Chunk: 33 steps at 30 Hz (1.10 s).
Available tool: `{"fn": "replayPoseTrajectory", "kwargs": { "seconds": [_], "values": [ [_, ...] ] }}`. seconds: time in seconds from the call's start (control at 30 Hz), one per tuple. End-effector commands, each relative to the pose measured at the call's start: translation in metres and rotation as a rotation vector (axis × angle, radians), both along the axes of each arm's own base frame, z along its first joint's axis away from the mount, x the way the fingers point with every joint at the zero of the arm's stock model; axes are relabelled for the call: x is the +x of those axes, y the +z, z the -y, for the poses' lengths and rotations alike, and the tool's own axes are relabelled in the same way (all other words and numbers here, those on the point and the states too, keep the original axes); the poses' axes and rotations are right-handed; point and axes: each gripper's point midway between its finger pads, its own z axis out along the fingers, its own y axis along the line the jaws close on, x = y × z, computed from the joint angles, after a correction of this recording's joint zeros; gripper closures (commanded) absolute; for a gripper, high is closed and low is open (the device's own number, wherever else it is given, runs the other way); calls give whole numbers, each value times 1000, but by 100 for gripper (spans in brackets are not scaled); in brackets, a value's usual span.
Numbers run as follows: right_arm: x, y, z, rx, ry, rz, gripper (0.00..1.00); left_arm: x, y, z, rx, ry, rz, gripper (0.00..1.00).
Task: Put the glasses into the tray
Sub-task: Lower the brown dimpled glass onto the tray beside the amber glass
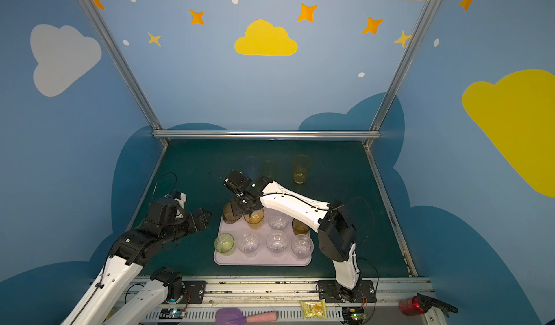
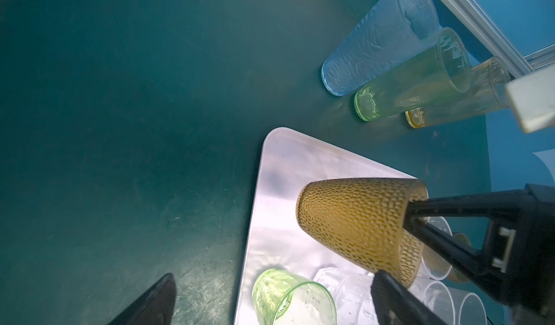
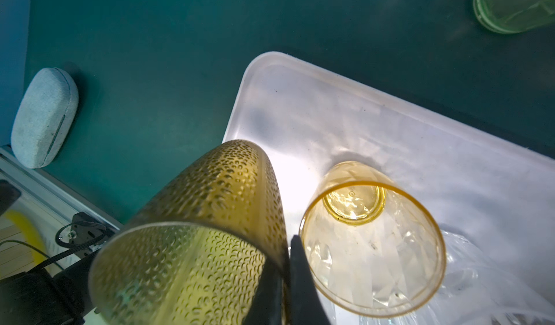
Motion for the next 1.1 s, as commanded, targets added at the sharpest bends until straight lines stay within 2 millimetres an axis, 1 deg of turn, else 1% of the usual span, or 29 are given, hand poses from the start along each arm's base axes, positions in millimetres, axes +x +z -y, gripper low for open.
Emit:
{"fn": "replayPoseTrajectory", "kwargs": {
  "seconds": [0.0, 0.3, 0.73, 1.07],
  "values": [
    [-3, 0, -5, -8, -3, -5, 100, 0, -1, -1, 7, -7, 12, 0],
    [-7, -14, -9, -45, -5, -34, 100, -1, 0, -1, 4, -5, 19, 0],
    [-13, -22, -10, -99, -8, -46, 100, -2, 3, -1, -3, -4, 31, 0],
    [-17, -33, -12, -122, -12, -72, 100, -2, 5, -2, -5, -5, 45, 0]
  ]
}}
